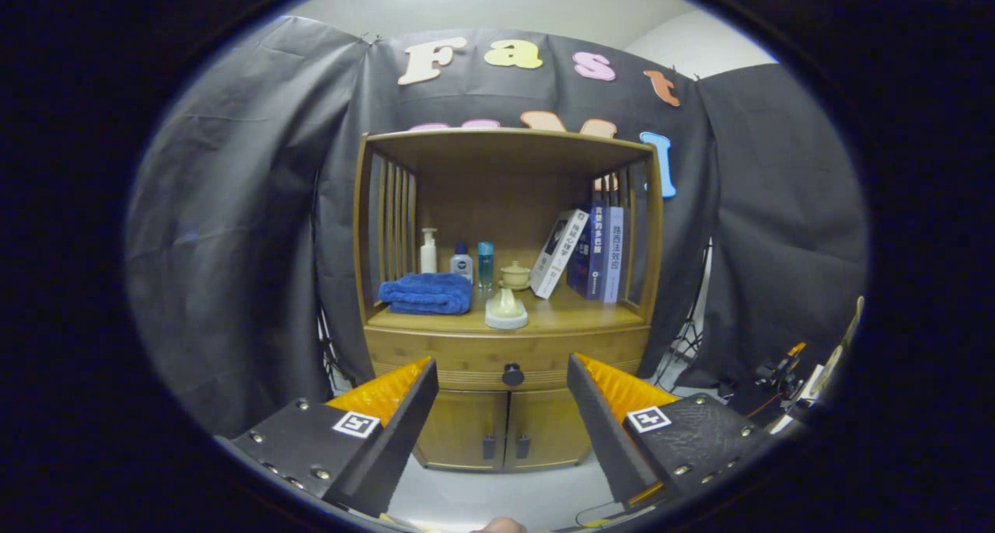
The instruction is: Pull open the drawer, take out the items inside it, and place them on the countertop above the cabinet.
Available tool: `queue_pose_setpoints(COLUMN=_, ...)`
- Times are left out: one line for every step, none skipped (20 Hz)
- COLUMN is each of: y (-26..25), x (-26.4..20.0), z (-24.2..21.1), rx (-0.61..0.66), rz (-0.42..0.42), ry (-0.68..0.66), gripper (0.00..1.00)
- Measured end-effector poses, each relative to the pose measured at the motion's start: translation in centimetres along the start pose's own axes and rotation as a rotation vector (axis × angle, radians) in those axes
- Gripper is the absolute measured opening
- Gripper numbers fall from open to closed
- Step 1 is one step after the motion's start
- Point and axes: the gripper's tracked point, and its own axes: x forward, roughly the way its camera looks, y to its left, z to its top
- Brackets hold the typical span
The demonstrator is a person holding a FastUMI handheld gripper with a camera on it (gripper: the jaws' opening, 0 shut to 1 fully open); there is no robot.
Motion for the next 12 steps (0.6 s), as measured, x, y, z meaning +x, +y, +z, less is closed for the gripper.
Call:
queue_pose_setpoints(y=-0.1, x=-0.1, z=0.4, rx=-0.003, rz=-0.001, ry=-0.006, gripper=1.00)
queue_pose_setpoints(y=0.1, x=-0.3, z=0.5, rx=-0.005, rz=0.002, ry=-0.006, gripper=1.00)
queue_pose_setpoints(y=0.1, x=-0.4, z=0.7, rx=-0.008, rz=0.002, ry=-0.005, gripper=1.00)
queue_pose_setpoints(y=0.2, x=-0.6, z=0.9, rx=-0.015, rz=0.002, ry=-0.005, gripper=1.00)
queue_pose_setpoints(y=0.3, x=-0.7, z=1.4, rx=-0.023, rz=0.001, ry=-0.013, gripper=1.00)
queue_pose_setpoints(y=0.4, x=-0.8, z=1.9, rx=-0.025, rz=0.001, ry=-0.024, gripper=1.00)
queue_pose_setpoints(y=0.6, x=-1.1, z=2.3, rx=-0.022, rz=0.004, ry=-0.034, gripper=1.00)
queue_pose_setpoints(y=0.8, x=-1.2, z=2.5, rx=-0.018, rz=0.005, ry=-0.041, gripper=1.00)
queue_pose_setpoints(y=0.9, x=-1.4, z=2.7, rx=-0.017, rz=0.007, ry=-0.046, gripper=1.00)
queue_pose_setpoints(y=1.0, x=-1.4, z=2.8, rx=-0.019, rz=0.008, ry=-0.050, gripper=1.00)
queue_pose_setpoints(y=1.2, x=-1.5, z=2.8, rx=-0.024, rz=0.009, ry=-0.050, gripper=1.00)
queue_pose_setpoints(y=1.2, x=-1.4, z=2.7, rx=-0.028, rz=0.008, ry=-0.049, gripper=1.00)
